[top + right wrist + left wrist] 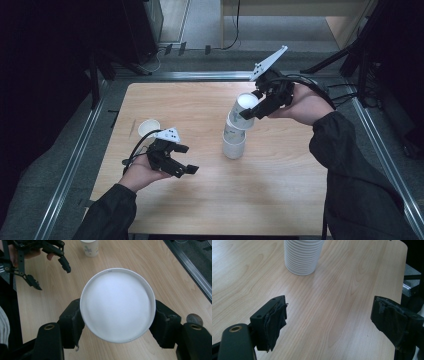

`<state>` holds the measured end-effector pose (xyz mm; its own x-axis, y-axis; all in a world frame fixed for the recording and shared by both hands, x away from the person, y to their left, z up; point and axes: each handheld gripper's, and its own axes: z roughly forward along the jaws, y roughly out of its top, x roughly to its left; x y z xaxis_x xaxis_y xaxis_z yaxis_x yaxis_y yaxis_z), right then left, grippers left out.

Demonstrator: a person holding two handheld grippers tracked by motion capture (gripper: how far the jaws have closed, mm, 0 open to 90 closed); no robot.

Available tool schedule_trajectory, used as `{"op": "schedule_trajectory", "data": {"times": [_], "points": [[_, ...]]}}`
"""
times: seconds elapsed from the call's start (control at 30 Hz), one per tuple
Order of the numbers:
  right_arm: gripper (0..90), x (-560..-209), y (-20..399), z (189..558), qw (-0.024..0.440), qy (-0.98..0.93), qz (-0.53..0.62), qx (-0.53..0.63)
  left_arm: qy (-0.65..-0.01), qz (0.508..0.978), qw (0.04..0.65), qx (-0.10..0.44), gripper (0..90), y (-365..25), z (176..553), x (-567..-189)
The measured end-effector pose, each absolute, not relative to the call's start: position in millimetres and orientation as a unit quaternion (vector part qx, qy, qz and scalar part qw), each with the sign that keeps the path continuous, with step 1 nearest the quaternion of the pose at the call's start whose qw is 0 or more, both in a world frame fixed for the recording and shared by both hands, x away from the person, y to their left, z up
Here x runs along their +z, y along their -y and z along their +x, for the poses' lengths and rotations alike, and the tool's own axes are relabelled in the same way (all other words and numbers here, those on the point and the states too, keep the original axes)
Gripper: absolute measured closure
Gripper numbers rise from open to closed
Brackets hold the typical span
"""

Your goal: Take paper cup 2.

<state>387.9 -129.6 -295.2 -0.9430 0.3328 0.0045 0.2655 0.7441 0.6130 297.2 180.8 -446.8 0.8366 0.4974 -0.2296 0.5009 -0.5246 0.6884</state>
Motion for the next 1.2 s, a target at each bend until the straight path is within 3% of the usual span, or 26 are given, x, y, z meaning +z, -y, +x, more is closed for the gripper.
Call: {"op": "schedule_trajectory", "data": {"times": [0.43,0.87,1.2], "points": [[34.9,-275.6,140.6,351.0,0.051,-0.932,0.124,0.337,-0.28,0.867,0.412,-0.002,13.5,-182.6,296.0,-442.8],[35.3,-312.2,147.0,318.3,0.026,-0.926,0.101,0.362,-0.275,0.859,0.432,-0.011,13.5,-183.4,295.9,-439.0],[35.4,-361.7,144.5,313.1,-0.013,-0.916,0.106,0.388,-0.257,0.86,0.44,-0.008,13.5,-180.3,292.9,-437.8]]}}
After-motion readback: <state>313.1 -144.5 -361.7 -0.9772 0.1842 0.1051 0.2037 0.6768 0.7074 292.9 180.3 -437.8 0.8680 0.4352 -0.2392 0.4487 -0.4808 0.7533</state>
